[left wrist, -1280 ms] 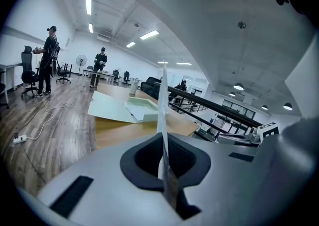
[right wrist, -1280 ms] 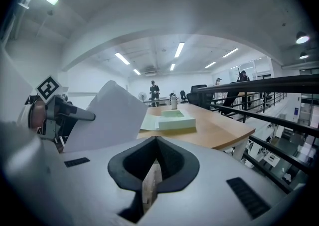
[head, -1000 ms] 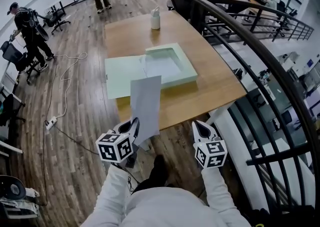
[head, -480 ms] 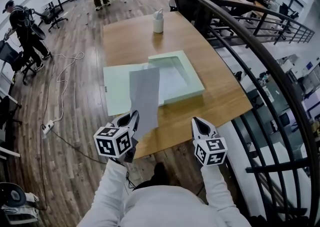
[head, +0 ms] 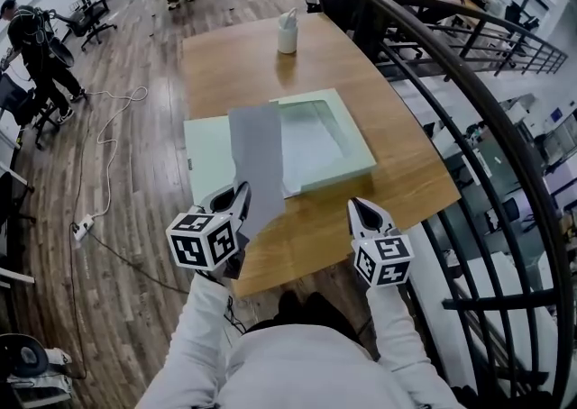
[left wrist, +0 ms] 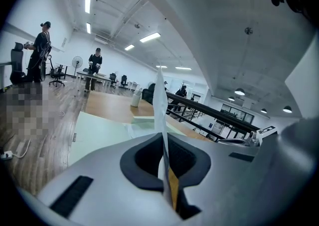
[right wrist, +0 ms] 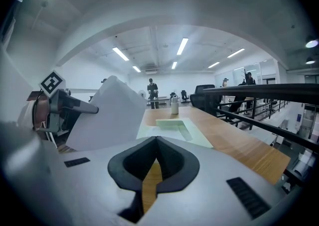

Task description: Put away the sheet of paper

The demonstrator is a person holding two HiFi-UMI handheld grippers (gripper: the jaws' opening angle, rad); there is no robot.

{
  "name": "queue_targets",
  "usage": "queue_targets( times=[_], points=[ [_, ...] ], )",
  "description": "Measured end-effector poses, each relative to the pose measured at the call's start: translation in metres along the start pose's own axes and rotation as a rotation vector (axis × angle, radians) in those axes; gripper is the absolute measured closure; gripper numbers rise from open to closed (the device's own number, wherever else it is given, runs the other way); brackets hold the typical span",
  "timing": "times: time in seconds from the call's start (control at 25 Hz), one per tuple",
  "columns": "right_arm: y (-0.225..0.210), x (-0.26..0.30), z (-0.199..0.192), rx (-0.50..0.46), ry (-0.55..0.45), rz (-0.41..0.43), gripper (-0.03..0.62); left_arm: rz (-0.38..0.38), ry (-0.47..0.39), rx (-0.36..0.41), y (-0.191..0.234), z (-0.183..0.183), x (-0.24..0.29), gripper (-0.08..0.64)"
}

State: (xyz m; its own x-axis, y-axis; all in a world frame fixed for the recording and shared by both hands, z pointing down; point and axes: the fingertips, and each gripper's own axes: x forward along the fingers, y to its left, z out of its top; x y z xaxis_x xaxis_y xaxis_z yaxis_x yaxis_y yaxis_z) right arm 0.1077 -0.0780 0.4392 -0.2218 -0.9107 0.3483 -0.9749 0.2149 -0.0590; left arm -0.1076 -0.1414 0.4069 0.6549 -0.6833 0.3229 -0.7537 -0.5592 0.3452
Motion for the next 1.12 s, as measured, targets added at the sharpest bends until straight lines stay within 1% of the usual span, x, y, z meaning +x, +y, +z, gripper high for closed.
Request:
queue_targets(
  times=[0.2, 0.56, 0.88, 1.0, 1.12],
  points=[
    [-0.01, 0.013, 0.005, -0.009, 0.005, 0.007, 0.565, 0.012, -0.019, 0.002, 0.007, 0.015, 0.011, 0.543],
    [-0.034, 0.057, 0.025, -0.028, 0.009, 0.057, 0.565, 0.04, -0.054, 0.013, 0.017, 0.052, 0.044, 0.543],
    [-0.051, 0.089, 0.03, -0.028, 0.031, 0.09, 0.565, 0.029, -0.074, 0.026, 0.015, 0.08, 0.08, 0.545],
    [-0.056, 0.096, 0.03, -0.026, 0.039, 0.1, 0.565, 0.017, -0.083, -0.002, 0.014, 0.085, 0.092, 0.544],
    [-0.061, 0.102, 0.031, -0.025, 0.048, 0.107, 0.565, -0.004, -0.09, -0.065, 0.015, 0.086, 0.103, 0.544]
  ],
)
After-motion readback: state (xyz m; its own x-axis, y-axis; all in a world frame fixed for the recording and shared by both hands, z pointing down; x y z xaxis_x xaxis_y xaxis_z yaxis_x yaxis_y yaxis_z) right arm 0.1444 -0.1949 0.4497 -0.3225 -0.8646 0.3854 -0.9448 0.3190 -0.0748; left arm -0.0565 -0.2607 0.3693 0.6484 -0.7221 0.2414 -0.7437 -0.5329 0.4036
